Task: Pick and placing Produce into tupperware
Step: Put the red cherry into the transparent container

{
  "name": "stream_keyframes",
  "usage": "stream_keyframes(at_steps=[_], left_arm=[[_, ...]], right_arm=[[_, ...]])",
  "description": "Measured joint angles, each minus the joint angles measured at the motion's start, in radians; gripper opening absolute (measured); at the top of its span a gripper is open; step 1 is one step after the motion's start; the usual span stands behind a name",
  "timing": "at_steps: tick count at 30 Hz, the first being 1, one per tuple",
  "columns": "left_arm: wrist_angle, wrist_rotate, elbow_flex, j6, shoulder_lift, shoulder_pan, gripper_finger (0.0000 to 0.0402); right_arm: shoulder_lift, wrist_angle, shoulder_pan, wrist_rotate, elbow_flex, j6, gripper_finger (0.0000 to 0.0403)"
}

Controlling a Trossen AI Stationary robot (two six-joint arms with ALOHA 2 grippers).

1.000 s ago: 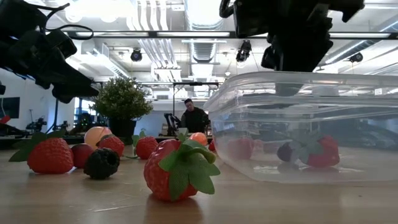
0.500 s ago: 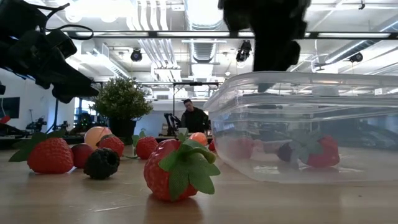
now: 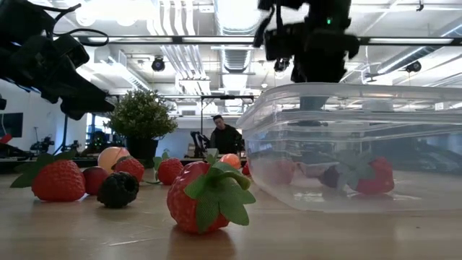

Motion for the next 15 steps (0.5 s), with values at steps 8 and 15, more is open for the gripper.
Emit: stream_keyframes(at_steps=[8,15], left_arm=[[0.000,0.000,0.000,0.000,0.000,0.000,0.0217],[0.000,0.000,0.000,0.000,0.000,0.000,0.0217]], right_arm=[[-0.010,0.084,-0.108,-0.134,-0.163,-0.121,0.0153],[-0.063,0.225,-0.144,-0.149,-0.267,-0.061,0.0187]])
